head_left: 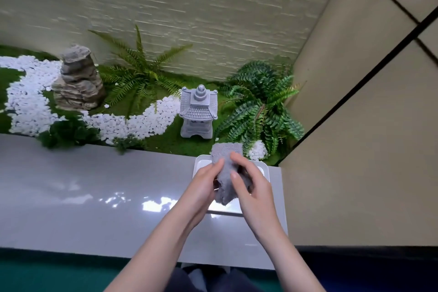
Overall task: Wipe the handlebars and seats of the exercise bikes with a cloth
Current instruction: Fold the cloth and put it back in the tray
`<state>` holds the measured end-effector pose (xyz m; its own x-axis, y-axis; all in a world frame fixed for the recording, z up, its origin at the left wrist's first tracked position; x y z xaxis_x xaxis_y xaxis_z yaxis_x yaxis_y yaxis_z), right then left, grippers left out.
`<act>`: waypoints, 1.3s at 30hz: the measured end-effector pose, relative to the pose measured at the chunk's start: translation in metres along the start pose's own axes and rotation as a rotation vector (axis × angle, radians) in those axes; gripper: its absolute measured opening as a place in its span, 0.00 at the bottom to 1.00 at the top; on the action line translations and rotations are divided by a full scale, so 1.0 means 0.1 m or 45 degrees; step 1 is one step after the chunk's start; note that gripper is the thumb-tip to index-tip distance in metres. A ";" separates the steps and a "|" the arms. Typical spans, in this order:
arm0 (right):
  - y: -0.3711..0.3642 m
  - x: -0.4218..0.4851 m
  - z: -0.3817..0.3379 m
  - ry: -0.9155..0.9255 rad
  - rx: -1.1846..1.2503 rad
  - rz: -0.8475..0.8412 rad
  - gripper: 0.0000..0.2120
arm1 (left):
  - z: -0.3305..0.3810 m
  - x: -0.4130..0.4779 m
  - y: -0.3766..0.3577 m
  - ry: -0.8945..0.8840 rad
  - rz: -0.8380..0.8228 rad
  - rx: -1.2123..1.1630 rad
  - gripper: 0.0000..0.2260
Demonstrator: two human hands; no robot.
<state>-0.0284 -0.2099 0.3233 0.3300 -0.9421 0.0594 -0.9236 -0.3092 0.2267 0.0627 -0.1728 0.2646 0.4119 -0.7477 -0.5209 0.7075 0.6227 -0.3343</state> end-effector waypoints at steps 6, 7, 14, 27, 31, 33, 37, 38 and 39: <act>0.34 0.12 0.25 -0.156 0.215 0.276 0.16 | 0.02 0.02 -0.03 0.192 -0.024 -0.380 0.16; 0.37 0.12 0.36 -0.258 0.253 0.303 0.15 | 0.02 0.01 -0.05 0.209 -0.035 -0.403 0.16; 0.08 0.09 0.72 -0.870 0.747 -0.040 0.23 | 0.02 0.03 -0.08 0.258 -0.090 -0.340 0.19; 0.27 0.34 0.26 -0.055 0.047 0.304 0.13 | 0.17 0.09 -0.04 -0.080 0.062 0.082 0.13; 0.12 0.25 0.04 0.220 -0.217 0.311 0.04 | 0.11 0.04 -0.20 -0.025 -0.011 -0.053 0.20; 0.10 0.22 0.07 0.162 -0.211 0.307 0.05 | 0.10 0.02 -0.25 0.043 -0.056 -0.187 0.23; 0.14 0.17 0.08 0.096 -0.162 0.313 0.14 | 0.10 0.00 -0.28 0.071 -0.104 -0.298 0.21; 0.14 0.16 0.08 0.085 -0.165 0.302 0.17 | 0.09 -0.01 -0.27 0.072 -0.103 -0.286 0.20; 0.13 0.16 0.08 0.074 -0.183 0.286 0.19 | 0.08 -0.01 -0.26 0.076 -0.105 -0.265 0.20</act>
<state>-0.0368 -0.2301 0.3194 0.1348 -0.9747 0.1785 -0.9391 -0.0682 0.3368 0.0485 -0.1905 0.2804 0.3186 -0.7867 -0.5288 0.6008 0.5991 -0.5293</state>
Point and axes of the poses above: each hand's wrist, its own x-axis towards the middle knuckle, its own y-axis out of the back of the hand, z = x × y, the point moved 8 cm from there along x, towards the middle knuckle, and after that the axes turned 13 degrees about z, right-handed, at the moved point
